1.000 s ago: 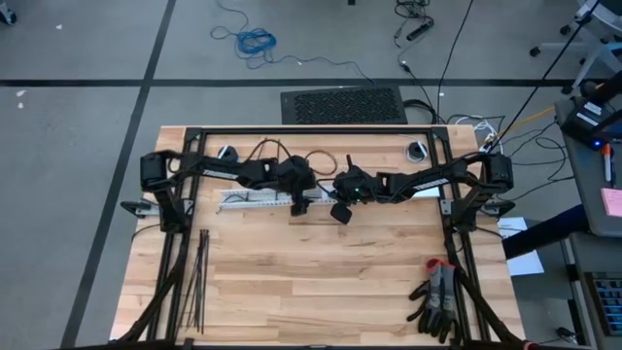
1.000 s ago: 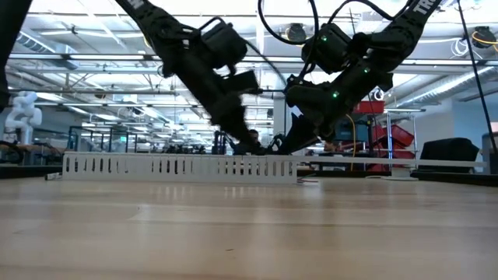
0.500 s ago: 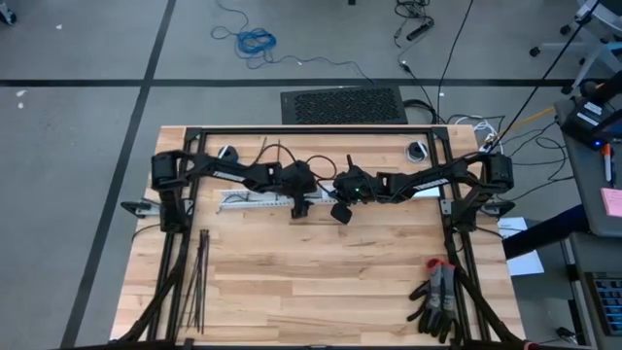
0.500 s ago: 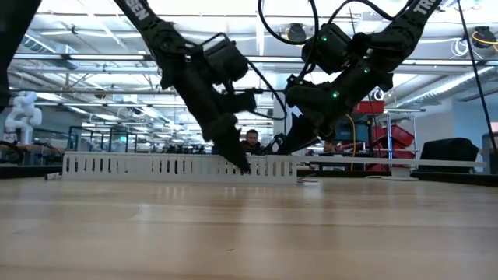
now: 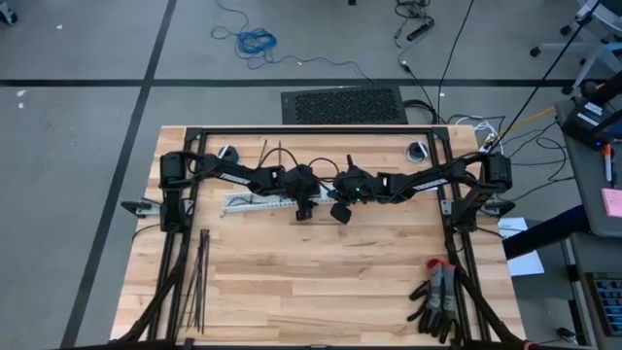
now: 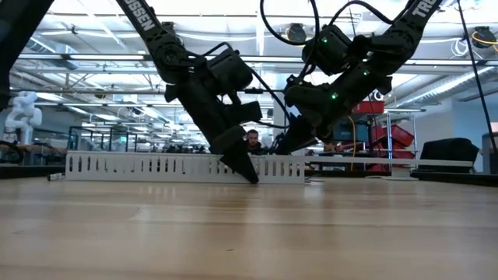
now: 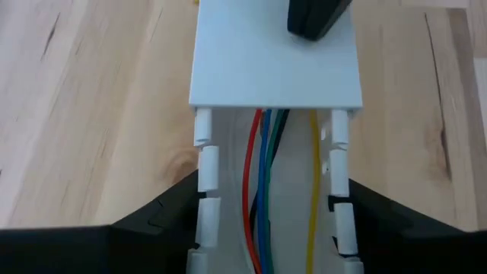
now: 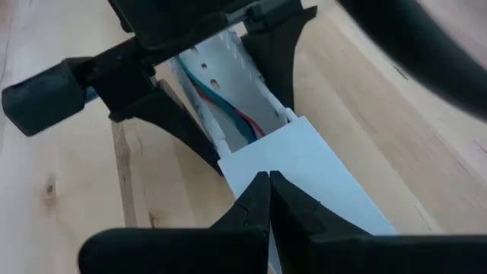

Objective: Ziptie cables
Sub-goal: Close the white cable duct

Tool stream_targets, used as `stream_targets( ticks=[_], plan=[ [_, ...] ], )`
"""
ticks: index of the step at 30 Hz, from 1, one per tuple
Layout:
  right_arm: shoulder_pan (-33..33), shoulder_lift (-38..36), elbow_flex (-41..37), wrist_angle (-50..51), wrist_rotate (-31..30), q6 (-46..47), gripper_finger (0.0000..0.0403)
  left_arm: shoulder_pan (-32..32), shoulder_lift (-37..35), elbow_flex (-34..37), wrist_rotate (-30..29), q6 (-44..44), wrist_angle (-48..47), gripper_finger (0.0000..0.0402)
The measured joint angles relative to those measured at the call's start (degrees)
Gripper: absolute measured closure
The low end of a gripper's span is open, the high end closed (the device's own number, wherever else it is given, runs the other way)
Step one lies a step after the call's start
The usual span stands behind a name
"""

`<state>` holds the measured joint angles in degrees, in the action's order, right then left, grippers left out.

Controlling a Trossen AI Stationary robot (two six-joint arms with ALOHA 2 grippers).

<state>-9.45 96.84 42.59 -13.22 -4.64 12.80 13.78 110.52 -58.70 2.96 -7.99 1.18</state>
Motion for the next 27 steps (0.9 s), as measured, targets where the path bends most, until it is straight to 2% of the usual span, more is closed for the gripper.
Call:
stream_targets(
  ticks=[9, 13, 20, 27],
  plan=[
    [-0.61, 2.48, 0.25, -3.54, 0.95, -0.39, 0.0403, -0.43, 0.14, 0.03, 0.02, 0.15, 1.41, 0.0167],
    [-0.66, 6.09, 2.64, -4.8, 2.28, -0.72, 0.0403, -0.52, 0.15, 0.04, 0.02, 0.2, 1.6, 0.0166],
    [-0.62, 7.58, 5.5, -3.96, 3.14, -2.09, 0.0403, -0.63, 0.17, 0.11, 0.08, -0.45, 1.95, 0.0166],
    [-0.62, 7.69, 5.73, -3.53, 4.0, -2.08, 0.0403, -0.74, -2.57, -1.38, 0.28, -1.29, -5.14, 0.0158]
  ],
)
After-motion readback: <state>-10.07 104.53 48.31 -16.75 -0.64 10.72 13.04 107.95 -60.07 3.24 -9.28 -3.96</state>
